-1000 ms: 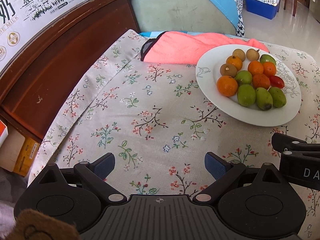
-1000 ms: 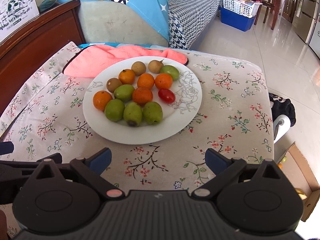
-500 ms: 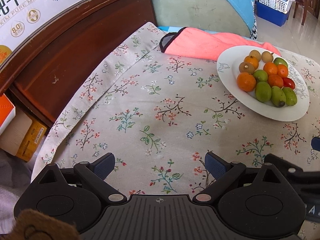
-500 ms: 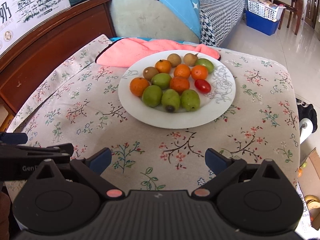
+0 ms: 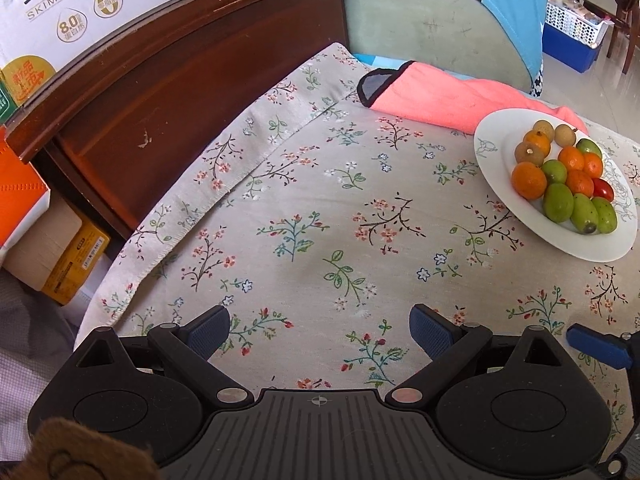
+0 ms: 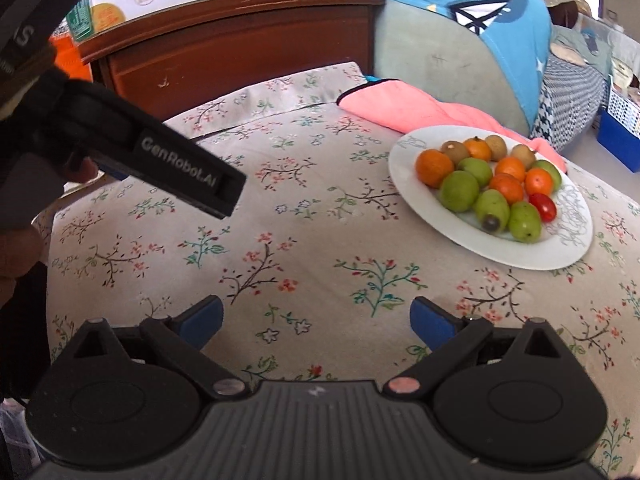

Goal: Organize fruits

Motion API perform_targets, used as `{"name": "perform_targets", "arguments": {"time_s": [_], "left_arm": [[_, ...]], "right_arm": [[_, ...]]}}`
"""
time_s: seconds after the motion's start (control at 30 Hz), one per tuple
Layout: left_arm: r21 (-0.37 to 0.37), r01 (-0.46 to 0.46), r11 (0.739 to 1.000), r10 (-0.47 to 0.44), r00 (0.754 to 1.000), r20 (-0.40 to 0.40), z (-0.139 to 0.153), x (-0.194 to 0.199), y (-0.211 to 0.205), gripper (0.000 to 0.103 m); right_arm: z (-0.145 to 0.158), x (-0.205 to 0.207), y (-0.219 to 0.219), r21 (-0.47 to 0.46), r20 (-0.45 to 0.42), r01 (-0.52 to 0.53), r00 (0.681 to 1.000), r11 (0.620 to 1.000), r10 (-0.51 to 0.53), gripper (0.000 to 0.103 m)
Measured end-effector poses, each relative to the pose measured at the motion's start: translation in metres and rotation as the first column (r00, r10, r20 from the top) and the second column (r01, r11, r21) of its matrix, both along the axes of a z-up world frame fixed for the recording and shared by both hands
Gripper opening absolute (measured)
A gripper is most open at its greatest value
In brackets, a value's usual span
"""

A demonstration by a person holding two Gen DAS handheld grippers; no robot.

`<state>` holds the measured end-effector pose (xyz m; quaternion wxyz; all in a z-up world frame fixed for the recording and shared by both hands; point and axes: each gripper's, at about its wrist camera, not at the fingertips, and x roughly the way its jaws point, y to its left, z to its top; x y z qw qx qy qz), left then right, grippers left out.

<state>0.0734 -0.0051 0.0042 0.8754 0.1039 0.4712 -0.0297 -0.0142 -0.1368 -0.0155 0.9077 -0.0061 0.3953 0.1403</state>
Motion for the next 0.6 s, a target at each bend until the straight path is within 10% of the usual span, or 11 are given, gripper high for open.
{"name": "perform_targets", "arguments": {"time_s": [0.6], "left_arm": [[-0.005,0.019,1.0,-0.019,1.0,-0.01,-0.003,0.0,-0.002,0.098]], "right_arm": [[-0.017,0.019,0.017,-0.04,0.148,-0.086,0.985,0.996,0.091,0.102]]}}
